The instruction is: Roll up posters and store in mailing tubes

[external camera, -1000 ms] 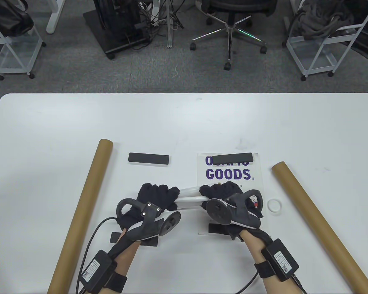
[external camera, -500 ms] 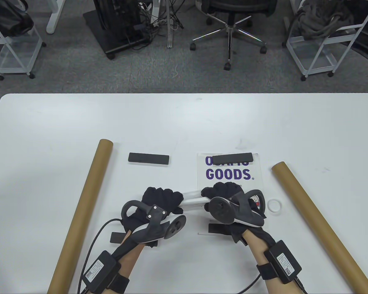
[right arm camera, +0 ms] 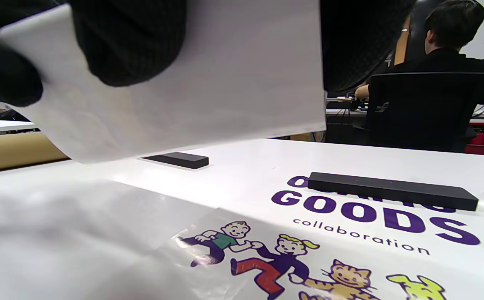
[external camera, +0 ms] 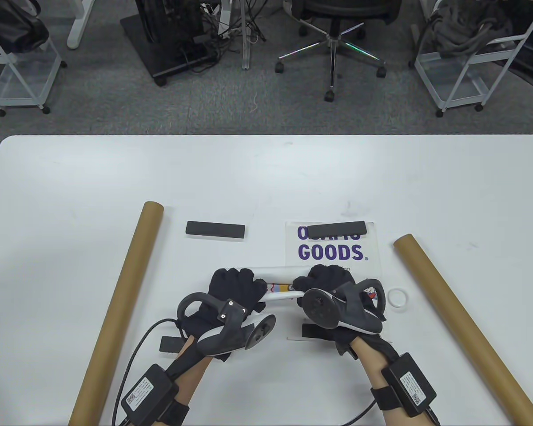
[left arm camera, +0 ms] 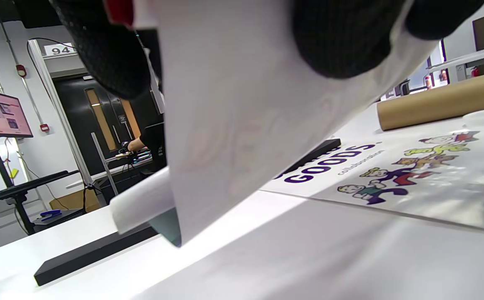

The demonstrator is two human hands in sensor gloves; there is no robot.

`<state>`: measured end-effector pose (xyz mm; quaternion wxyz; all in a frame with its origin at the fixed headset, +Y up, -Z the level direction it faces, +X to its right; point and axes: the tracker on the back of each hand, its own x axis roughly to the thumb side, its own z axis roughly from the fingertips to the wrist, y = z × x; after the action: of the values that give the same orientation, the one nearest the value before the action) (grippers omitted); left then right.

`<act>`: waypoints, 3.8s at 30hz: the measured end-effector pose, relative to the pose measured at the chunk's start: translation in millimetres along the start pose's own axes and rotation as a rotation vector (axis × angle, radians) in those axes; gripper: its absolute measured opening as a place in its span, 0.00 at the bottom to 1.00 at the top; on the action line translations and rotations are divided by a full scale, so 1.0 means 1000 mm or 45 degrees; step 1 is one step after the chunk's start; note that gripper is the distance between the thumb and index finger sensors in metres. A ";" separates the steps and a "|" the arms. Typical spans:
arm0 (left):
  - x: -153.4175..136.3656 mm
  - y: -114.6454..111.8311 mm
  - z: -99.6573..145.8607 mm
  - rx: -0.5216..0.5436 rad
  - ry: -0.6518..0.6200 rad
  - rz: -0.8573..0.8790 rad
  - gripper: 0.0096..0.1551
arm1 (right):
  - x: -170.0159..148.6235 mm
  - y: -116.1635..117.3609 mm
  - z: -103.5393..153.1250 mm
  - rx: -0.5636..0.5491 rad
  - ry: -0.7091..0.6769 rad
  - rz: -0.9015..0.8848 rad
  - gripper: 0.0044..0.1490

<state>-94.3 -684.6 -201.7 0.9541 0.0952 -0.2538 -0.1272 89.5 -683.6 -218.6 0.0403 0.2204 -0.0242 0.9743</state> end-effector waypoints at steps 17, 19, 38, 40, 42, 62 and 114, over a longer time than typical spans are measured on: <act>0.000 0.013 0.005 0.145 0.001 0.000 0.29 | -0.017 -0.007 0.004 -0.132 -0.030 -0.058 0.38; 0.000 0.012 0.004 0.125 0.000 0.000 0.28 | -0.016 -0.008 0.003 -0.123 -0.033 -0.059 0.37; -0.008 0.008 0.002 0.044 0.022 0.015 0.16 | 0.001 -0.005 0.005 0.043 -0.053 -0.084 0.28; -0.007 0.007 0.002 0.041 0.021 0.006 0.16 | 0.000 -0.003 0.005 0.043 -0.048 -0.109 0.27; -0.005 0.006 0.002 0.030 0.022 0.002 0.17 | -0.001 -0.001 0.005 0.056 -0.044 -0.116 0.27; -0.015 0.007 0.004 -0.002 0.060 0.180 0.43 | -0.008 -0.005 0.005 0.006 -0.044 -0.169 0.38; -0.017 0.005 0.003 -0.035 0.074 0.192 0.37 | -0.008 0.004 0.006 -0.002 0.026 -0.128 0.40</act>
<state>-108.8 -674.9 -205.8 0.9691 0.0666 -0.2307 -0.0557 98.6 -688.9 -216.4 0.0896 0.2114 -0.0134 0.9732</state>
